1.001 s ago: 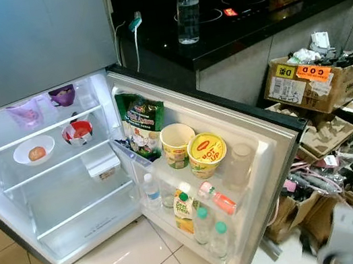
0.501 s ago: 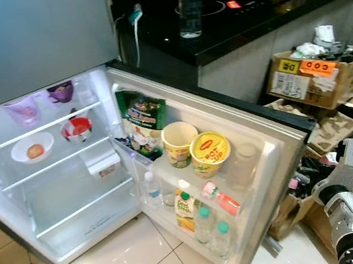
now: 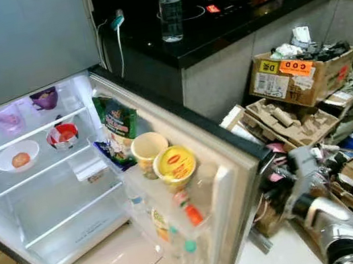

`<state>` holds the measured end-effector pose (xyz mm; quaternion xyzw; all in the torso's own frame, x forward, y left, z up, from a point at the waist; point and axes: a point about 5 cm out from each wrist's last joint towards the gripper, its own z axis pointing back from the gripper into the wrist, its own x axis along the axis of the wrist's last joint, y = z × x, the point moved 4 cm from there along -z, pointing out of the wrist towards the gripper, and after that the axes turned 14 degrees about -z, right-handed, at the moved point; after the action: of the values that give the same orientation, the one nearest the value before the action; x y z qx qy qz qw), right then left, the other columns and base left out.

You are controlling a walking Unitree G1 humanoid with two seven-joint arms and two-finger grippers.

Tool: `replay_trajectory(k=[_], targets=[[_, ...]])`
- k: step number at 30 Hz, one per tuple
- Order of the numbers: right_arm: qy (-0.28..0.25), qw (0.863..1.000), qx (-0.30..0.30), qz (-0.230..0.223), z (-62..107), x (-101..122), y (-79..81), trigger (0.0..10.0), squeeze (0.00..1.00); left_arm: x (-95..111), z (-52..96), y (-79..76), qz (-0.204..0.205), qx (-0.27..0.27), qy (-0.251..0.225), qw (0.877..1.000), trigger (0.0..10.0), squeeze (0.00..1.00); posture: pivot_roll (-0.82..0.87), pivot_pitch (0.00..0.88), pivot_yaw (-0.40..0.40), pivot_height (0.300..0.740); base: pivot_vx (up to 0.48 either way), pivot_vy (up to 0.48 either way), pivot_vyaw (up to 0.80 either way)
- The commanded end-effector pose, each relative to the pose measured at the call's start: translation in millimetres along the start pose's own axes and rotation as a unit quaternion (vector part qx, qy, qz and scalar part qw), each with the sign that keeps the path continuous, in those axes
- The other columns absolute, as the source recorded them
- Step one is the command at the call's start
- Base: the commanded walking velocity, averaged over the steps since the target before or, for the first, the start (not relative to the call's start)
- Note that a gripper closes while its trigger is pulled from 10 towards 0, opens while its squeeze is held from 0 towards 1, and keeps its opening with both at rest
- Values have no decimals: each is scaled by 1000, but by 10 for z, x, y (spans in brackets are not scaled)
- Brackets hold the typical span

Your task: Restocking fridge

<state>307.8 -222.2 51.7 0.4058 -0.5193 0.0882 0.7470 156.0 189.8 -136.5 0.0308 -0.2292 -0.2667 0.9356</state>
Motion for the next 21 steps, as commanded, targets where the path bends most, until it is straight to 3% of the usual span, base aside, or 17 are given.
replay_trajectory(k=[1,2,6,7,8,11,15,17,18,20,21], targets=[[56,992,108,-17,-102,-215,297,10000,0,-137,24,0,0,-4,22,1000,10000,0,-61,0,-15,740,0,0,0],[71,987,140,-23,-125,-294,405,10000,0,-137,24,1,0,-3,22,1000,10000,0,-58,0,-15,740,0,0,0],[69,990,122,-19,-149,-347,364,10000,0,-136,23,1,1,-3,22,1000,10000,0,-58,0,-14,740,0,0,0],[54,995,81,-18,-154,-325,259,10000,0,-136,23,0,1,-3,22,1000,10000,0,-59,0,-13,740,0,0,0],[30,999,-5,-15,-150,-286,66,10000,0,-138,24,-2,0,-3,22,1000,10000,0,-59,0,-13,740,0,0,0],[-4,989,-146,-23,-50,-273,-231,10000,0,-141,24,-3,0,-4,23,1000,10000,0,-59,0,-14,740,0,0,0],[13,981,-192,-40,52,-451,-300,10000,0,-141,24,-4,1,-3,23,1000,10000,0,-59,0,-15,740,0,0,0],[29,976,-213,-46,99,-556,-325,10000,0,-140,23,-7,1,-3,23,1000,10000,0,-59,0,-14,740,0,0,788],[55,965,-250,-56,196,-732,-367,10000,0,-140,23,-14,1,-4,23,1000,10000,0,-59,0,-11,740,0,0,788],[64,961,-263,-56,230,-791,-383,10000,0,-140,23,-17,2,-5,23,1000,10000,0,-59,0,-11,740,0,0,788],[72,951,-292,-67,309,-895,-417,10000,0,-143,23,-21,1,-5,23,1000,10000,0,-59,0,-11,740,0,0,756]])
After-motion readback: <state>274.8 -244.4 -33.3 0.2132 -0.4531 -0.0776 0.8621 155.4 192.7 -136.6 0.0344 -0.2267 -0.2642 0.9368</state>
